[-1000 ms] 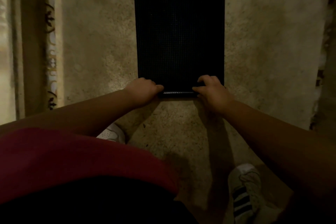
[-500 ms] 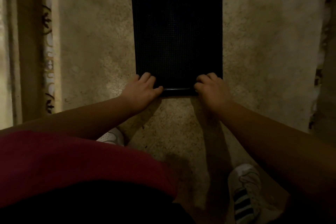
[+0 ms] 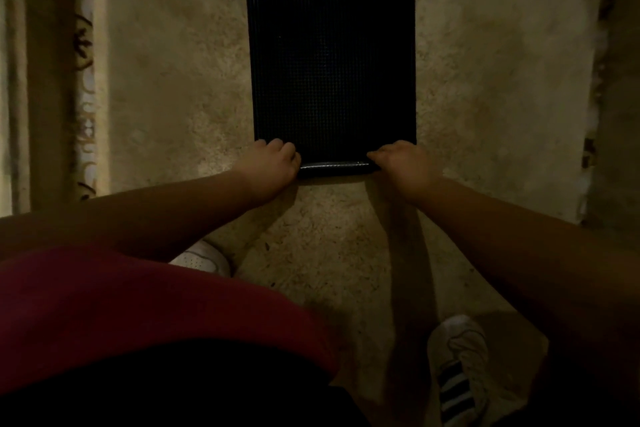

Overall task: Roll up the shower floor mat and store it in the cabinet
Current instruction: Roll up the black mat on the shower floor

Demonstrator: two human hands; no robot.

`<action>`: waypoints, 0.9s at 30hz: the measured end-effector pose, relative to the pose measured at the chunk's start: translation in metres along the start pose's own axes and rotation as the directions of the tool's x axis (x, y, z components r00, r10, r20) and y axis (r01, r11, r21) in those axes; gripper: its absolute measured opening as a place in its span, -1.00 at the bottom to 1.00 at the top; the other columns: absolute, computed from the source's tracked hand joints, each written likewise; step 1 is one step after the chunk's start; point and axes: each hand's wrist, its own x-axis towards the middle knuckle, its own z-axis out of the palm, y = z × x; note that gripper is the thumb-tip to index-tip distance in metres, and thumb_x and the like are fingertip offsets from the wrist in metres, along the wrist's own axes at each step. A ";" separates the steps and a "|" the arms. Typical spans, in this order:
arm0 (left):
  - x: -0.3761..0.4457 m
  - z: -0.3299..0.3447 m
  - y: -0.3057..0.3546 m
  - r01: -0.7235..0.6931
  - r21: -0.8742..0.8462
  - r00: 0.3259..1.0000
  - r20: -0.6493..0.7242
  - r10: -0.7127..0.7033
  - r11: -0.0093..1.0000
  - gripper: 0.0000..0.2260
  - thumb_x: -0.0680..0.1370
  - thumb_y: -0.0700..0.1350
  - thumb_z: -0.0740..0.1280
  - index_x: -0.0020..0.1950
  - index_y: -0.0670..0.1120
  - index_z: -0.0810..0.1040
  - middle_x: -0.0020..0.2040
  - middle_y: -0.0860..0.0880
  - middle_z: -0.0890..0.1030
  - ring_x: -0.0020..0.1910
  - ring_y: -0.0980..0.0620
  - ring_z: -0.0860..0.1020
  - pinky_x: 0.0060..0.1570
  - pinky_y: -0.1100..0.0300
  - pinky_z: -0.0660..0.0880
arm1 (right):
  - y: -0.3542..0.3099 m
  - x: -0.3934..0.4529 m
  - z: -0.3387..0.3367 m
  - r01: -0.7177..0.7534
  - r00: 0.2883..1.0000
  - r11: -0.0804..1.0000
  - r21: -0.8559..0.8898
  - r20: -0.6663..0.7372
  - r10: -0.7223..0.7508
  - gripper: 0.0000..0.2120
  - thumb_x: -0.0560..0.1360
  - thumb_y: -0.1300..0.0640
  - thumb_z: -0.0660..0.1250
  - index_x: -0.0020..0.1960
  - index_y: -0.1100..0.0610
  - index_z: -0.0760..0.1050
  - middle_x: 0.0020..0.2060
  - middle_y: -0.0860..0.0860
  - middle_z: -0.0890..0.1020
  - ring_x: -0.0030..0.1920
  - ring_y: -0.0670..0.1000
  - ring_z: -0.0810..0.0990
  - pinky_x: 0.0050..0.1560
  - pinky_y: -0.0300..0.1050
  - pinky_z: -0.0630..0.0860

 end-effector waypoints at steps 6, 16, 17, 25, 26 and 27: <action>-0.003 0.002 -0.008 0.059 -0.264 0.998 0.001 -0.061 0.963 -0.64 0.56 -0.18 0.25 0.35 -0.11 0.35 0.14 -0.21 0.49 0.00 -0.21 0.50 -0.10 -0.08 0.53 | 0.014 0.013 -0.013 -0.078 0.997 0.961 0.266 0.046 0.068 -0.74 0.48 0.12 0.37 0.17 0.09 0.52 0.07 0.16 0.60 0.05 0.19 0.55 -0.02 -0.01 0.47; 0.024 -0.023 -0.038 0.140 -0.474 0.987 0.138 -0.083 0.869 -0.68 0.54 -0.07 0.35 0.29 -0.09 0.52 0.14 -0.17 0.54 0.08 -0.18 0.54 0.06 -0.01 0.51 | 0.010 0.020 -0.009 -0.128 0.990 0.981 0.145 -0.037 0.135 -0.62 0.56 0.09 0.27 0.35 0.15 0.44 0.16 0.21 0.50 0.14 0.25 0.42 0.11 0.09 0.45; 0.023 -0.023 -0.038 0.141 -0.490 0.987 0.134 -0.086 0.860 -0.64 0.54 -0.07 0.36 0.34 -0.07 0.49 0.17 -0.18 0.54 0.11 -0.19 0.53 0.09 -0.03 0.50 | 0.006 0.016 -0.005 -0.109 0.989 0.987 0.119 -0.084 0.119 -0.63 0.55 0.13 0.27 0.33 0.17 0.43 0.12 0.22 0.53 0.12 0.26 0.45 0.06 0.13 0.47; 0.014 -0.009 -0.028 0.117 -0.436 0.993 0.027 -0.116 0.892 -0.55 0.59 -0.10 0.29 0.48 0.01 0.34 0.25 -0.20 0.40 0.18 -0.21 0.42 0.05 -0.08 0.50 | -0.002 0.005 -0.002 -0.083 0.990 0.992 -0.100 -0.123 0.071 -0.49 0.44 0.27 0.34 0.38 0.20 0.37 0.26 0.23 0.41 0.20 0.28 0.36 0.03 0.17 0.47; 0.016 -0.010 -0.028 0.102 -0.430 0.994 0.020 -0.104 0.897 -0.54 0.59 -0.11 0.28 0.49 -0.01 0.33 0.22 -0.21 0.41 0.16 -0.22 0.44 0.04 -0.06 0.49 | -0.004 0.009 -0.006 -0.084 0.990 0.992 -0.095 -0.117 0.073 -0.55 0.45 0.28 0.32 0.33 0.21 0.41 0.19 0.21 0.44 0.15 0.25 0.39 -0.01 0.14 0.49; 0.017 -0.011 -0.028 0.086 -0.422 0.996 0.007 -0.091 0.902 -0.54 0.60 -0.11 0.27 0.50 -0.03 0.31 0.19 -0.22 0.44 0.13 -0.23 0.47 0.02 -0.03 0.49 | -0.005 0.013 -0.011 -0.076 0.993 0.994 -0.077 -0.095 0.069 -0.65 0.45 0.28 0.30 0.24 0.22 0.46 0.10 0.19 0.47 0.09 0.22 0.41 -0.04 0.11 0.50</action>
